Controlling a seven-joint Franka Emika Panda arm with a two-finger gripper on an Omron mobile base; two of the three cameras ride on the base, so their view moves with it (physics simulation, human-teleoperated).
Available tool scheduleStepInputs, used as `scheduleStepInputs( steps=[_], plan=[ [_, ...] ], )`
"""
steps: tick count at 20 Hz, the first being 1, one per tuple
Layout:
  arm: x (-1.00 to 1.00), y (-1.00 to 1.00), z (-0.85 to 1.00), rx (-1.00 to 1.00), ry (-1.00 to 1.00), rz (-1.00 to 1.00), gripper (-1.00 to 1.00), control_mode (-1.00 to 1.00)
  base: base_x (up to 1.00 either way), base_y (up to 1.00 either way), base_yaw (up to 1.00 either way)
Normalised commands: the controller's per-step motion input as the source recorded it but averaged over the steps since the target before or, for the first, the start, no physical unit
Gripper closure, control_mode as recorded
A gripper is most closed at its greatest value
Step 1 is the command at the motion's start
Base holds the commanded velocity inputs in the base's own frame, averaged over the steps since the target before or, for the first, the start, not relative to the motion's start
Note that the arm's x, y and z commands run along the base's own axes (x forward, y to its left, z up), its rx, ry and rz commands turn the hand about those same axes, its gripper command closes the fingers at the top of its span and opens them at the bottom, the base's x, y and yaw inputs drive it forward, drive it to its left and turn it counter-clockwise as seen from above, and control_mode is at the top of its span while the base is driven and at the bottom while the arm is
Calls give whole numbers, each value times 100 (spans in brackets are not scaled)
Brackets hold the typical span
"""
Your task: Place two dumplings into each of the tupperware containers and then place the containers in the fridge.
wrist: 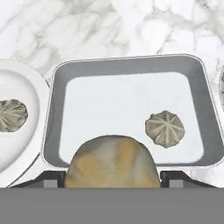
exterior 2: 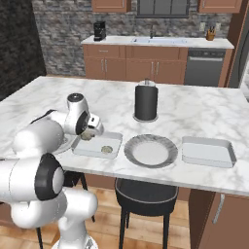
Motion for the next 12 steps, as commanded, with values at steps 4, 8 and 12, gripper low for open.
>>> scheduleStepInputs(
  steps=[4, 8, 12],
  plan=[
    [45, 39, 1, 0, 3, 4, 100, -100, 0, 0, 0],
    [2, 0, -23, 0, 10, 0, 100, -100, 0, 0, 0],
    [9, 0, -70, -3, 1, 0, 100, -100, 0, 0, 0]
  ],
)
